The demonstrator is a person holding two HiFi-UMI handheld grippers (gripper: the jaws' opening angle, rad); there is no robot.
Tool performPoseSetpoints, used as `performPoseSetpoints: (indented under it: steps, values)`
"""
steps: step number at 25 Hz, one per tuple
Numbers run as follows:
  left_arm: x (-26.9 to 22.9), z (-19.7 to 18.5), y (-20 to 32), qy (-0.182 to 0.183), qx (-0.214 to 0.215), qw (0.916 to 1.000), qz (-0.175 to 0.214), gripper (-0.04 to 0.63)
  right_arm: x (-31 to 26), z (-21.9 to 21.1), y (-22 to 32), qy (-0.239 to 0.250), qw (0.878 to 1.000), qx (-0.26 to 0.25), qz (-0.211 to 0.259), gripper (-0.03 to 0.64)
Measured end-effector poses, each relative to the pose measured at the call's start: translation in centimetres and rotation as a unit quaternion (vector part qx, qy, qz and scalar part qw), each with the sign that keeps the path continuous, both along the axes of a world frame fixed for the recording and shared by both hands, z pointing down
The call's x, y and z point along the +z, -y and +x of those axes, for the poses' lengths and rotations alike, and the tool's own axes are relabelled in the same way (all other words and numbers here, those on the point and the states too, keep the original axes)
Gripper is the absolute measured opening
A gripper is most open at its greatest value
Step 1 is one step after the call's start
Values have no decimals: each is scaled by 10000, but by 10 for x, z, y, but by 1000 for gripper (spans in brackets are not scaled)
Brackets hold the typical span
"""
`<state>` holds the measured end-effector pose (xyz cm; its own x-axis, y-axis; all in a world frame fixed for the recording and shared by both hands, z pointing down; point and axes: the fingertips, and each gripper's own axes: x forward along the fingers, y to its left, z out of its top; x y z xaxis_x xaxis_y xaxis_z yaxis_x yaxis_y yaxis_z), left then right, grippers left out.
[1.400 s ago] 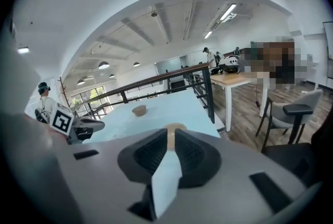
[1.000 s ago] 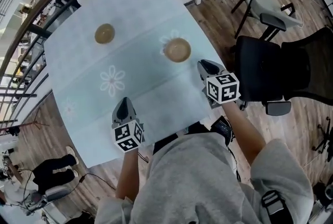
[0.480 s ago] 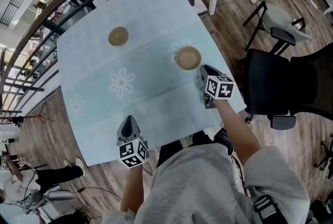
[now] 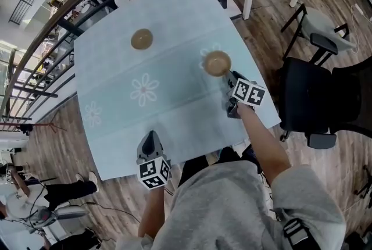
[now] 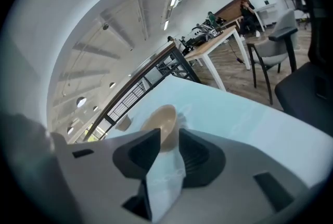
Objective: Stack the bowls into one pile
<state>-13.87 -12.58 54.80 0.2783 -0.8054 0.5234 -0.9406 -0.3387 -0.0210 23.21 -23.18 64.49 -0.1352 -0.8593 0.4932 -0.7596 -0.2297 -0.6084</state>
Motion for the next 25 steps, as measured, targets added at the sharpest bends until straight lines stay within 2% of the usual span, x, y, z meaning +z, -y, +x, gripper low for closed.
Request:
performPoseSetpoints:
  steps: [8, 15, 25]
  values:
    - [0, -6, -10, 47, -111, 9999, -15, 19, 7, 1, 13, 541, 9980, 274, -179, 96]
    - [1, -13, -18, 58, -227, 9997, -89, 20, 6, 4, 11, 441, 9973, 284, -507, 37]
    - [11, 0, -11, 99, -93, 9997, -198, 19, -24, 13, 5, 677, 9965, 249, -423, 35]
